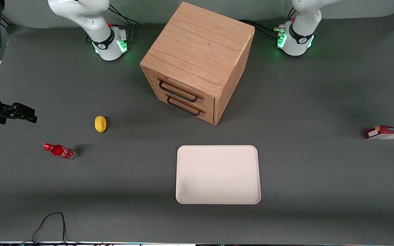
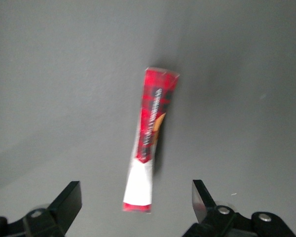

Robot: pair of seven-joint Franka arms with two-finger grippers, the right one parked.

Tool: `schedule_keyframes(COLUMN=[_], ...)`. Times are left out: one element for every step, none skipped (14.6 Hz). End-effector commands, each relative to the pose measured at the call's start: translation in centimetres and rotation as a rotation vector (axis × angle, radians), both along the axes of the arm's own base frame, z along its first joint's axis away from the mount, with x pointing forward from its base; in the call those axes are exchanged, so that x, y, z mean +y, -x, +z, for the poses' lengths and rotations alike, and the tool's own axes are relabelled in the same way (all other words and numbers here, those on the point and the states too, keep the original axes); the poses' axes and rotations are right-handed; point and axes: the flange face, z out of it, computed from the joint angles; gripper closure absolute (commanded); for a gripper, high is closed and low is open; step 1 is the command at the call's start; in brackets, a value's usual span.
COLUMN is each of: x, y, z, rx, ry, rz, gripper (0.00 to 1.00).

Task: Place red cookie box on tray
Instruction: 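Close the left gripper on the end of the shortbread box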

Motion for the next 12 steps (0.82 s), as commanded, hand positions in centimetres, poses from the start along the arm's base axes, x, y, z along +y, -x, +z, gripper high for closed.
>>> schedule_keyframes(x=[1.2,1.2,1.1,1.1,1.1,1.2,1.8,2.1,2.0,2.0,2.4,2.5], y=[-0.7,-0.7,-0.9,-0.9,-0.8,-0.8,-0.5,-0.2,-0.2,0.0,0.3,0.5], z=[-1.9,-2.9,-4.0,-5.2,-6.6,-7.8,-8.6,-9.7,-10.8,-11.5,-12.4,-12.7], rx=[0.000,0.014,0.018,0.027,0.041,0.048,0.058,0.072,0.079,0.085,0.091,0.090], ry=[0.006,0.014,0.029,0.046,0.058,0.060,0.064,0.073,0.087,0.099,0.110,0.115], rz=[-0.059,-0.060,-0.060,-0.062,-0.061,-0.063,-0.066,-0.075,-0.069,-0.063,-0.049,-0.041], gripper=[0.01,0.01,0.01,0.01,0.01,0.01,0.01,0.01,0.01,0.01,0.03,0.08])
